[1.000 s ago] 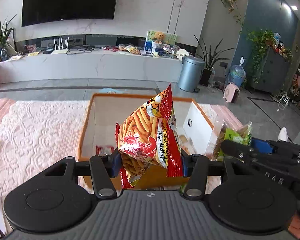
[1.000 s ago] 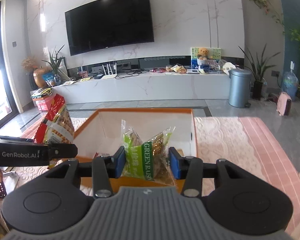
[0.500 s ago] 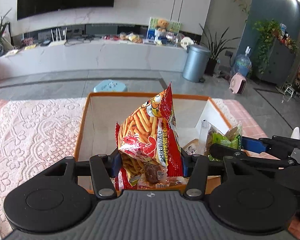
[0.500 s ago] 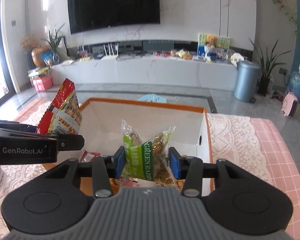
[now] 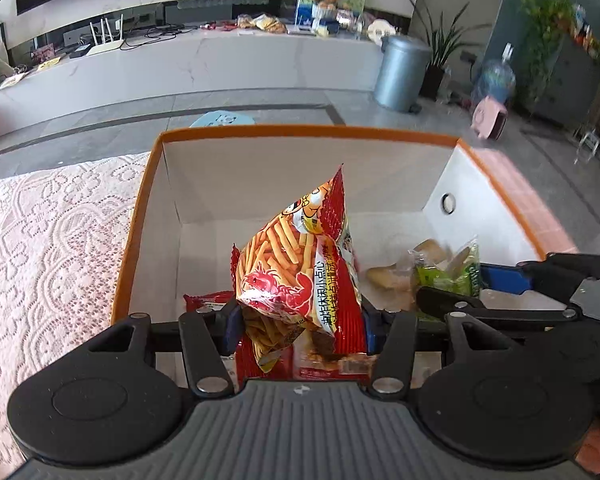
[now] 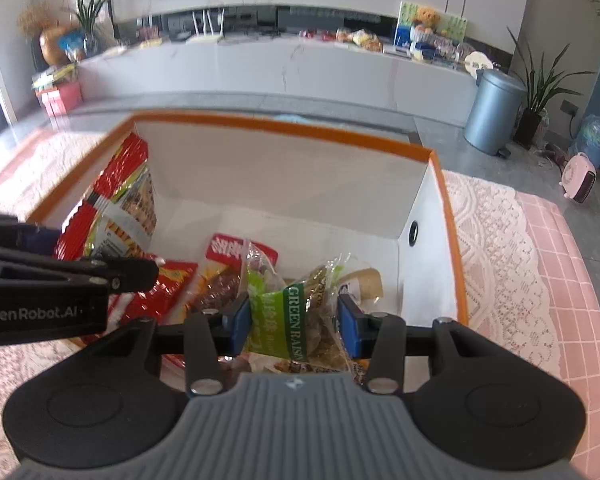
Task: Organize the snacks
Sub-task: 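Lower both packets into the box and open both grippers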
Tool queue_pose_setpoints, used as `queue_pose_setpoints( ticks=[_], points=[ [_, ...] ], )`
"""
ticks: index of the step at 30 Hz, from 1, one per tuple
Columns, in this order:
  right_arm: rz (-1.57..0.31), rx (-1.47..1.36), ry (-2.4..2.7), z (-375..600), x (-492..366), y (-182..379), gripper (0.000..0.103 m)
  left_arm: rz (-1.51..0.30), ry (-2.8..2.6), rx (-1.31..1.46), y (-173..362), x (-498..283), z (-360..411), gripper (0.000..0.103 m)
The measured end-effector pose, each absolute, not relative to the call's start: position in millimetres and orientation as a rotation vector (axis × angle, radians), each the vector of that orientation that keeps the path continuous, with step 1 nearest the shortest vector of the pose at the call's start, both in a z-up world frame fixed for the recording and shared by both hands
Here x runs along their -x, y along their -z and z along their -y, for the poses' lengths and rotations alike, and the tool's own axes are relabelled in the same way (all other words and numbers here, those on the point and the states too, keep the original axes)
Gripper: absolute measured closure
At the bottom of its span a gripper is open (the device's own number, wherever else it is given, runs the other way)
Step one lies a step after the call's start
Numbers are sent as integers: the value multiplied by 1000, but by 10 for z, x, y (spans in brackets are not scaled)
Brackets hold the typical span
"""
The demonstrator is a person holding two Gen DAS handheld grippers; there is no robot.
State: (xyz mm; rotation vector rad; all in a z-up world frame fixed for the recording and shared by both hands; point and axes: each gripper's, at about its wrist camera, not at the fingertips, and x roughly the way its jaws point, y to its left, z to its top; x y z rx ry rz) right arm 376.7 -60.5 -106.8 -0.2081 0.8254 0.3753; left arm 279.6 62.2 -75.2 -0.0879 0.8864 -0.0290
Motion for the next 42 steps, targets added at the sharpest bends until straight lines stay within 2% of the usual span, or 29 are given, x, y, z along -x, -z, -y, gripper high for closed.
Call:
queue_pose_setpoints(
  ticks=[20, 26, 31, 34, 39, 42],
  points=[
    [-890, 292, -337, 475, -3945, 1233, 58, -1068, -5, 6, 1021, -3038, -475, 41],
    [-899, 303, -335, 427, -3967, 1220, 55, -1085, -19, 13, 1030, -3071, -476, 35],
    [-901, 302, -337, 429, -3964, 1200, 53, -1062, -34, 40, 983, -3041, -534, 25],
    [-903, 306, -332, 441, -3957, 1184, 49, -1027, -44, 45, 922, -2993, -545, 20],
    [-872, 316, -326, 450, -3908, 1062, 41, -984, -50, 66, 796, -2875, -587, 20],
    [-853, 315, -318, 482, -3874, 979, 36, -932, -81, 41, 683, -2788, -577, 16]
  ],
)
